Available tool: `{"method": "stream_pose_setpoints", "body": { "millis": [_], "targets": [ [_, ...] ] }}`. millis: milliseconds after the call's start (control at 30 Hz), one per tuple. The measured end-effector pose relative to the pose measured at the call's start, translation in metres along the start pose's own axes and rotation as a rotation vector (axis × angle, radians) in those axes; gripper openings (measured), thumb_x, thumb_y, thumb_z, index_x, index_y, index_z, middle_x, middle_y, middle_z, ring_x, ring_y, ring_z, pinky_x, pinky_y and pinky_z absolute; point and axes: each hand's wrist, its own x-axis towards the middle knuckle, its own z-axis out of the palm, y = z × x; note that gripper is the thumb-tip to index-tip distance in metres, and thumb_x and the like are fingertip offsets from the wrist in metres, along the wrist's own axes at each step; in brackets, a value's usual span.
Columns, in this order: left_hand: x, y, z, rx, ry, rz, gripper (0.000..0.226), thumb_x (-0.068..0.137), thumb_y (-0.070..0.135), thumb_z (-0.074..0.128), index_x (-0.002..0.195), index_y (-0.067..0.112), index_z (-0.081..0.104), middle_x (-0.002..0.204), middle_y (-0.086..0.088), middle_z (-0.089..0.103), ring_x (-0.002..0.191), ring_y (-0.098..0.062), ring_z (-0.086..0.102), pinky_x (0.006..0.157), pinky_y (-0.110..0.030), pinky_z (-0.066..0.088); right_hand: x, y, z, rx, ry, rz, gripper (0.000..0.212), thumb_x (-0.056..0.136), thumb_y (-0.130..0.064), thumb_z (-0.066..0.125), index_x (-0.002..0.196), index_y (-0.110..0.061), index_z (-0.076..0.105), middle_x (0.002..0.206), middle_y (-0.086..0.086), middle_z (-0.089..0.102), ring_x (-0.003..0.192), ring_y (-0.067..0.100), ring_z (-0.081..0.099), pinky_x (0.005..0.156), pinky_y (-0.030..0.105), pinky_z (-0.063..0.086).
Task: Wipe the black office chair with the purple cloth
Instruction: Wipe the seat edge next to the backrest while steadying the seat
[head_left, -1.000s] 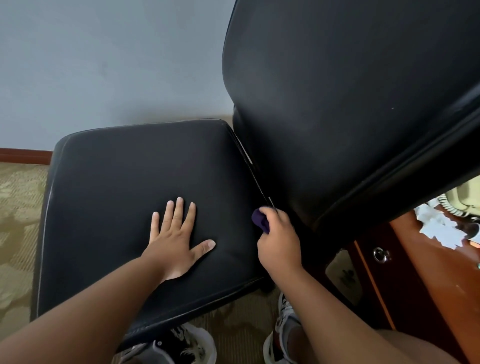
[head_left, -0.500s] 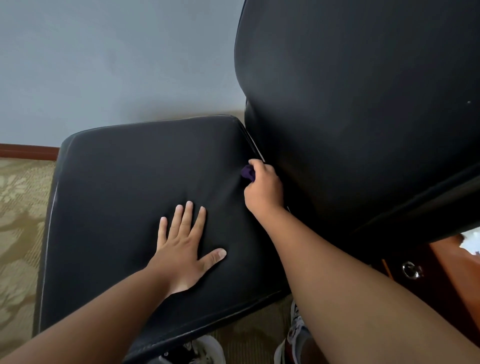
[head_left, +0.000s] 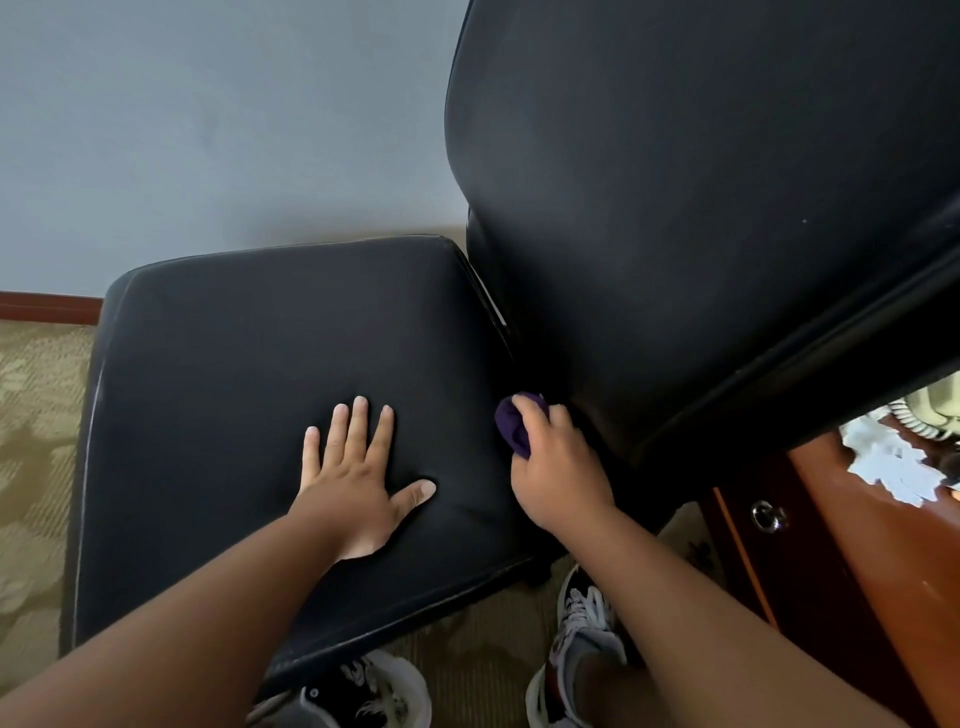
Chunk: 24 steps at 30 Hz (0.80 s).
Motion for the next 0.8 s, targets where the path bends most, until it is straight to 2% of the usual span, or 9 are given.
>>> {"method": "stream_pose_setpoints", "body": {
  "millis": [133, 300, 500, 633, 733, 800],
  "targets": [
    [-0.002, -0.004, 0.0, -0.023, 0.011, 0.018, 0.101, 0.084, 0.083, 0.015, 0.156, 0.025, -0.028, 0.162, -0.002, -0.036, 0.146, -0.02, -0.04, 0.12, -0.047, -0.023, -0.022, 0.002, 0.004, 0.014, 0.013, 0.027, 0.066, 0.092, -0.028, 0.057, 0.152, -0.028, 0.029, 0.138, 0.007, 0.042, 0.117, 0.028, 0.052, 0.095, 0.036, 0.046],
    [-0.002, -0.01, 0.002, -0.058, 0.045, 0.056, 0.102, 0.081, 0.082, 0.015, 0.157, 0.027, -0.024, 0.163, -0.001, -0.035, 0.144, -0.017, -0.041, 0.118, -0.045, -0.025, -0.008, -0.008, 0.014, 0.164, 0.102, 0.061, 0.07, 0.084, -0.008, 0.059, 0.149, -0.025, 0.039, 0.145, 0.007, 0.041, 0.125, 0.03, 0.051, 0.098, 0.038, 0.048],
    [0.0, -0.009, 0.004, -0.089, 0.069, 0.063, 0.104, 0.079, 0.084, 0.016, 0.159, 0.028, -0.022, 0.163, 0.001, -0.035, 0.144, -0.017, -0.041, 0.116, -0.042, -0.028, 0.045, -0.028, 0.017, 0.247, 0.162, 0.08, 0.067, 0.084, -0.003, 0.055, 0.146, -0.023, 0.043, 0.14, 0.008, 0.046, 0.117, 0.035, 0.053, 0.096, 0.045, 0.047],
    [0.001, -0.008, 0.005, -0.109, 0.083, 0.063, 0.111, 0.068, 0.088, 0.004, 0.159, 0.03, -0.022, 0.162, 0.003, -0.036, 0.144, -0.016, -0.043, 0.109, -0.036, -0.035, 0.088, -0.042, 0.02, 0.204, 0.156, 0.062, 0.066, 0.084, -0.005, 0.053, 0.147, -0.023, 0.042, 0.138, 0.012, 0.046, 0.114, 0.038, 0.053, 0.093, 0.046, 0.047],
    [0.002, -0.01, 0.006, -0.114, 0.089, 0.068, 0.111, 0.067, 0.088, 0.002, 0.158, 0.031, -0.023, 0.162, 0.004, -0.037, 0.143, -0.014, -0.044, 0.1, -0.029, -0.042, 0.118, -0.051, 0.021, 0.189, 0.128, 0.045, 0.067, 0.086, -0.006, 0.05, 0.149, -0.024, 0.039, 0.141, 0.013, 0.044, 0.117, 0.038, 0.051, 0.096, 0.044, 0.045],
    [0.002, -0.01, 0.005, -0.102, 0.091, 0.063, 0.11, 0.066, 0.088, 0.001, 0.158, 0.032, -0.024, 0.161, 0.005, -0.038, 0.142, -0.014, -0.044, 0.1, -0.029, -0.042, 0.135, -0.056, 0.02, 0.19, 0.107, 0.038, 0.068, 0.088, -0.005, 0.049, 0.152, -0.025, 0.035, 0.145, 0.012, 0.041, 0.121, 0.037, 0.049, 0.1, 0.042, 0.042]
  ]
}}
